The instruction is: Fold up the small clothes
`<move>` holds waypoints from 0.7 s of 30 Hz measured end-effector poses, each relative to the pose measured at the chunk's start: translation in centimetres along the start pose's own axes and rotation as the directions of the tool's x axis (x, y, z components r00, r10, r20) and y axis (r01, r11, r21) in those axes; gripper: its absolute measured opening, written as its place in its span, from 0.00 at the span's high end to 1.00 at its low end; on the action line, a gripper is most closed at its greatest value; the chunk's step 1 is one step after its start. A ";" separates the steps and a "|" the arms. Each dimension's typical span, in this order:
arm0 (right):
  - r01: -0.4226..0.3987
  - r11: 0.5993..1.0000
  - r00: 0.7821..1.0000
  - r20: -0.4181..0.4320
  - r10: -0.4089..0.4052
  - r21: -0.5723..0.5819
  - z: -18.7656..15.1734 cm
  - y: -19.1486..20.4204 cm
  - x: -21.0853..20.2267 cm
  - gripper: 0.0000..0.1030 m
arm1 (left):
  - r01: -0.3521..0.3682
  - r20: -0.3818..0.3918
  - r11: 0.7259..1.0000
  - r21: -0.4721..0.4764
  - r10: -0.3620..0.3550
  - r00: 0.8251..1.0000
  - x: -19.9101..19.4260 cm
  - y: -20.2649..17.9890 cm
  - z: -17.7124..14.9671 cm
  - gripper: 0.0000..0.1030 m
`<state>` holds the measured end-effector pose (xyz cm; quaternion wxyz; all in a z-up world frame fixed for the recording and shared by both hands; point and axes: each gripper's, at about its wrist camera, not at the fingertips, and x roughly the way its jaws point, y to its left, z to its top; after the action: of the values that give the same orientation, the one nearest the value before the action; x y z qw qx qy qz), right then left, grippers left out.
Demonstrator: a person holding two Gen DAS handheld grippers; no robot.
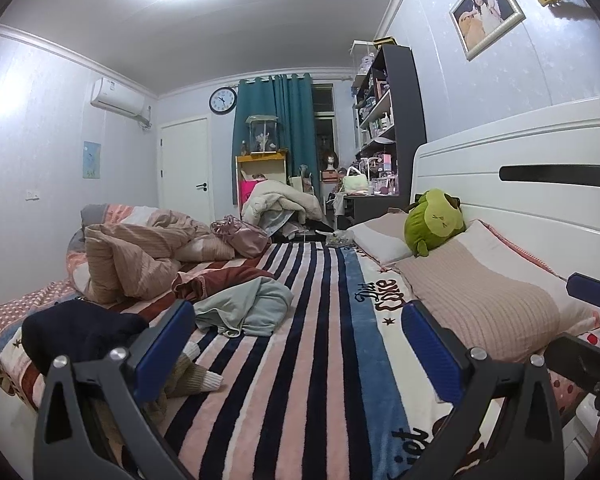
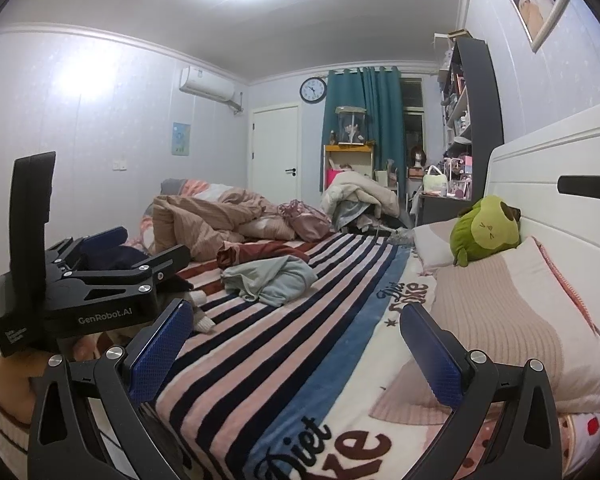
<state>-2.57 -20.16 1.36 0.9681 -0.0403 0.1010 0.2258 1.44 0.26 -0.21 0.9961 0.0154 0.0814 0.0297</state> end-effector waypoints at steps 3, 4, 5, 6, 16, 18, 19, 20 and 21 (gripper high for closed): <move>-0.003 1.000 1.000 0.000 0.003 0.002 0.0 -0.1 0.0 0.00 | 0.010 -0.002 1.000 -0.007 -0.010 1.000 0.0 0.1 0.0 0.01; -0.004 1.000 1.000 0.000 0.004 0.002 0.0 -0.2 0.0 0.00 | 0.010 0.000 1.000 -0.007 -0.010 1.000 0.0 0.1 -0.1 0.01; -0.005 1.000 1.000 0.001 0.005 0.002 -0.1 -0.2 0.0 0.00 | 0.009 0.001 1.000 -0.006 -0.009 1.000 -0.1 0.1 -0.1 0.01; -0.006 1.000 1.000 0.000 0.006 0.003 0.0 -0.2 0.0 0.00 | 0.007 0.002 1.000 -0.005 -0.007 1.000 -0.1 0.1 -0.1 0.01; -0.007 1.000 1.000 0.001 0.007 0.003 -0.1 -0.4 0.0 0.00 | 0.007 0.003 1.000 -0.005 -0.007 1.000 -0.1 0.1 -0.2 0.01; -0.006 1.000 1.000 0.001 0.006 0.005 0.0 -0.4 0.0 0.00 | 0.005 0.003 1.000 -0.006 -0.005 1.000 -0.2 0.1 -0.2 0.01; -0.005 1.000 1.000 0.001 0.005 0.005 0.0 -0.4 0.0 0.00 | 0.005 0.002 1.000 -0.005 -0.005 1.000 -0.2 0.2 -0.2 0.01; -0.005 1.000 1.000 0.001 0.005 0.004 0.0 -0.4 0.0 0.00 | 0.005 0.002 1.000 -0.005 -0.005 1.000 -0.2 0.2 -0.2 0.01; -0.005 1.000 1.000 0.001 0.005 0.005 0.0 -0.4 0.0 0.00 | 0.004 0.001 1.000 -0.005 -0.004 1.000 -0.2 0.2 -0.2 0.01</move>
<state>-2.34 -20.51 1.37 0.9677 -0.0377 0.1012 0.2278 1.16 0.49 -0.38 0.9963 0.0126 0.0809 0.0277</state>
